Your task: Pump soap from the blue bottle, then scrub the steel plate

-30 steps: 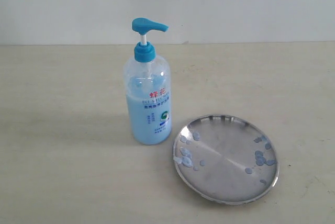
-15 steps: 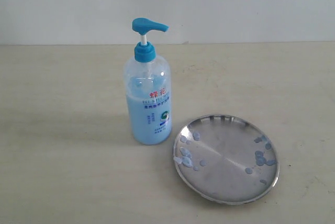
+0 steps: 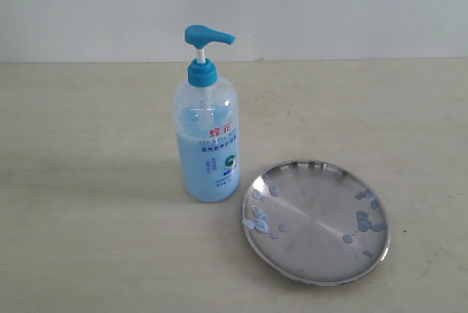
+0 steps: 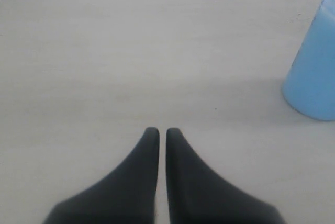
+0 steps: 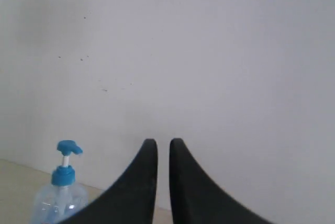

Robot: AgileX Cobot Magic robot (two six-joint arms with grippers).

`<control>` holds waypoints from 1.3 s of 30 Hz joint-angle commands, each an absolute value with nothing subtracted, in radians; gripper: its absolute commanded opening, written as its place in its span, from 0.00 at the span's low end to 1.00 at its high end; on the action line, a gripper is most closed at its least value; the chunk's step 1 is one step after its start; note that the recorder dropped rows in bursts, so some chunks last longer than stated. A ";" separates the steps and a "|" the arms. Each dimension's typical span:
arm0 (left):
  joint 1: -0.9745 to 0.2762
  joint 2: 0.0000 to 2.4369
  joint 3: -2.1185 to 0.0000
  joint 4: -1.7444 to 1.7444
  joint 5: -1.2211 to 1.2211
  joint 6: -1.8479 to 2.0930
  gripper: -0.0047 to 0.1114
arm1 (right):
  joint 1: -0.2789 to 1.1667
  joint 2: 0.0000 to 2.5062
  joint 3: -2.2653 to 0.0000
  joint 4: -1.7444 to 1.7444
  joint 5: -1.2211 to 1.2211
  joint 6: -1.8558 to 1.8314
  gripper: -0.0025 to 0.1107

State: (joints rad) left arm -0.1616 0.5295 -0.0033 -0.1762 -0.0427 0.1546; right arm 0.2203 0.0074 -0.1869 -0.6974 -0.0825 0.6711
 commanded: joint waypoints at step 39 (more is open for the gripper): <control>-0.160 0.526 0.000 -0.172 -0.060 0.150 0.08 | -0.019 0.000 0.000 0.125 0.319 -0.126 0.02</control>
State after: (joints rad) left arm -0.1616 0.5295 -0.0033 -0.1762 -0.0446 0.1546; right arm -0.0121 0.0051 0.0002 0.1393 0.3169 -0.1344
